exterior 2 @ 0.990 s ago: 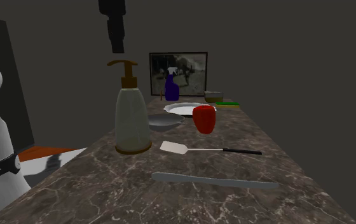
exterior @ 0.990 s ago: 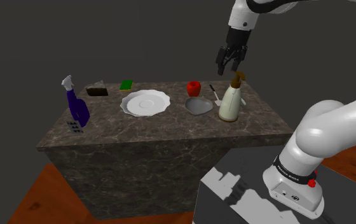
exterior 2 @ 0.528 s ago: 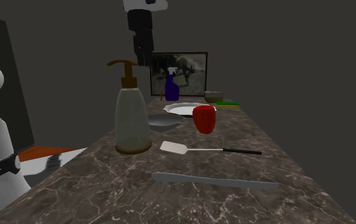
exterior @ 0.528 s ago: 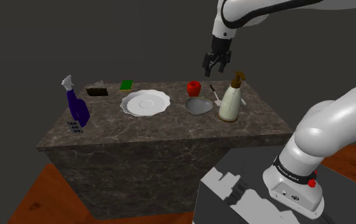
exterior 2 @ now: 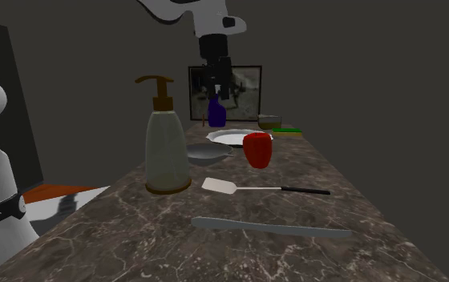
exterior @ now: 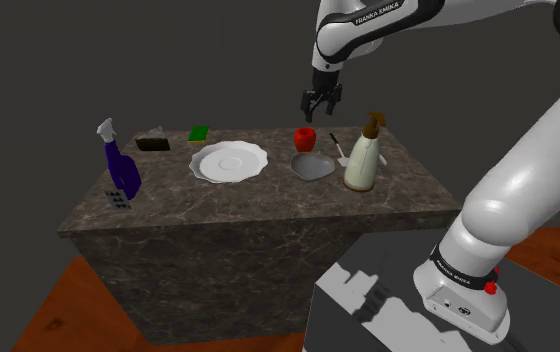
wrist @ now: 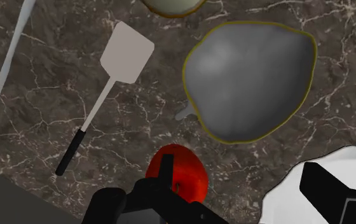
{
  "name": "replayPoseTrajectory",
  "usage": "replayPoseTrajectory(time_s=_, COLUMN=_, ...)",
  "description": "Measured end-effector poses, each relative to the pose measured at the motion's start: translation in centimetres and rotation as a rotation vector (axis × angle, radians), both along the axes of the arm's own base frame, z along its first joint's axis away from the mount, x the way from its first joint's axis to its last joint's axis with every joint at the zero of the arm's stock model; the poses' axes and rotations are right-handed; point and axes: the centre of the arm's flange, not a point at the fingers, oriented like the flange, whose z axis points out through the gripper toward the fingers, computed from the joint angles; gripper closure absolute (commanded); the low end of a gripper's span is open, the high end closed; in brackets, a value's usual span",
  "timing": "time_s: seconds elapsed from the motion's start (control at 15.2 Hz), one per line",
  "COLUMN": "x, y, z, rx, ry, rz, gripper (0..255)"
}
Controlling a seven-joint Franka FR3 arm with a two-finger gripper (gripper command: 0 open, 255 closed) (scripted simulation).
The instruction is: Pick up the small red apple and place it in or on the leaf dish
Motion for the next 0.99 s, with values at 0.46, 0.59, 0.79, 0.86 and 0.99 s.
replayPoseTrajectory(time_s=0.46, x=7.0, y=-2.8, z=-3.5, rx=-0.055, ry=-0.009, rz=-0.021, gripper=0)
replayPoseTrajectory(time_s=0.59, x=8.7, y=-3.6, z=-4.8, rx=-0.066, ry=-0.01, rz=-0.025, gripper=0)
replayPoseTrajectory(time_s=0.79, x=9.2, y=-4.0, z=-6.3, rx=-0.07, ry=-0.011, rz=-0.026, gripper=0)
replayPoseTrajectory(time_s=0.86, x=9.3, y=-4.0, z=-6.8, rx=-0.07, ry=-0.011, rz=-0.026, gripper=0)
replayPoseTrajectory(time_s=0.99, x=9.4, y=-4.2, z=-7.9, rx=-0.07, ry=-0.011, rz=-0.026, gripper=0)
